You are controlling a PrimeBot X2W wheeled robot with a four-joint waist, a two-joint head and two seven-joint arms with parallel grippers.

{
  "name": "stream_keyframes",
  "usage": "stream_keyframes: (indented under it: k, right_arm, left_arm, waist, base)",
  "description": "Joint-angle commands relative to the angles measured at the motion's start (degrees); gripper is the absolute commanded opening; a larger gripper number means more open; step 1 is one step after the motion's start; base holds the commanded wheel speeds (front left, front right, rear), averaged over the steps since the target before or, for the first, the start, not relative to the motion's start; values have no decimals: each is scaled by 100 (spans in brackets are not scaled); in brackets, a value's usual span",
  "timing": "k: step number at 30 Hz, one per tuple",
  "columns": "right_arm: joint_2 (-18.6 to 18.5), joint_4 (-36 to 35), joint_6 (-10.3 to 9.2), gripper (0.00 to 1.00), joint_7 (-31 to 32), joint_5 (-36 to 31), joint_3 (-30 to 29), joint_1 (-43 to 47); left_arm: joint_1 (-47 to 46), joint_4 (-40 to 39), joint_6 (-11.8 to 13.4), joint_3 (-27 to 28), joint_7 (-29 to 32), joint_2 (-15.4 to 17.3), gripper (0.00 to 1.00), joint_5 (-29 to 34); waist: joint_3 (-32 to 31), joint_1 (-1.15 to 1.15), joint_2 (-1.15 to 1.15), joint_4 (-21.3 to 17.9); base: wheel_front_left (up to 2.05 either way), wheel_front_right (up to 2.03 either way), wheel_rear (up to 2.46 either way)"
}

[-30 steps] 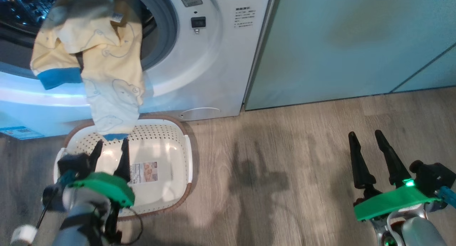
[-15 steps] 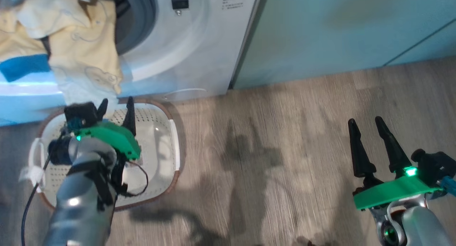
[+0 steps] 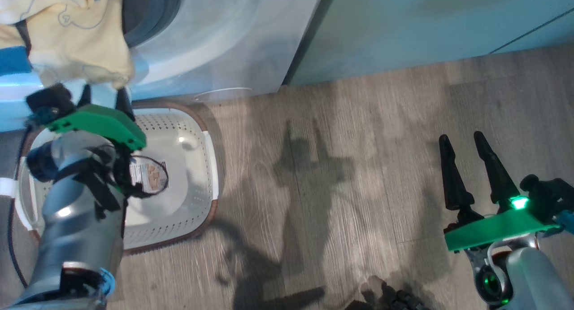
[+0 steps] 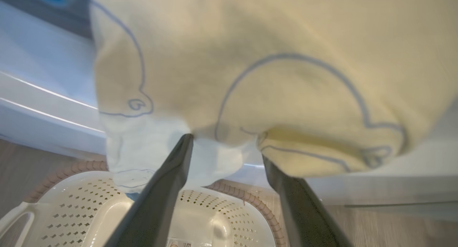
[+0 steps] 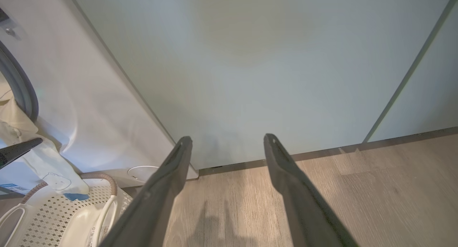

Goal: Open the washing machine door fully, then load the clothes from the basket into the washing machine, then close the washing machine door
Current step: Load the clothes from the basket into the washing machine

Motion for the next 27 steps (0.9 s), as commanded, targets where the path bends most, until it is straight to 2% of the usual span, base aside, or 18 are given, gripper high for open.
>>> stream_keyframes:
  k: [1, 6, 9, 10, 12, 13, 20, 27]
  right_arm:
    - [-5, -156, -16, 100, -38, -31, 124, -89]
    - [0, -138, -16, 100, -38, -38, 129, -151]
    - [2, -122, -16, 100, -38, -42, 125, -174]
    - [2, -118, -16, 100, -38, -43, 124, -179]
    - [3, -110, -16, 100, -38, -47, 129, -186]
    - [3, -106, -16, 100, -38, -50, 131, -188]
    - [4, -77, -16, 100, -38, -55, 119, -158]
    - [5, -70, -16, 100, -38, -50, 101, -73]
  left_arm:
    - [-70, -179, 54, 238, -35, 248, 100, -76]
    - [-50, -433, 12, 440, -35, 268, 100, -62]
    - [-1, -531, -97, 478, -35, 236, 76, -2]
    - [6, -534, -130, 482, -35, 224, 63, 18]
    - [17, -543, -174, 501, -35, 204, 18, 55]
    - [24, -546, -191, 511, -35, 192, 0, 72]
    - [156, -645, -315, 572, -35, 139, 0, 168]
    - [464, -1250, -511, 716, -35, 137, 0, 123]
  waist:
    - [50, -1, 0, 34]
    - [87, -1, 0, 93]
    - [79, -1, 0, 127]
    - [74, -1, 0, 137]
    - [59, -1, 0, 149]
    - [50, -1, 0, 153]
    - [-57, -1, 0, 163]
    - [-223, -1, 0, 231]
  base:
    - [0, 0, 0]
    - [0, 0, 0]
    - [0, 0, 0]
    - [0, 0, 0]
    - [0, 0, 0]
    - [0, 0, 0]
    - [0, 0, 0]
    - [0, 0, 0]
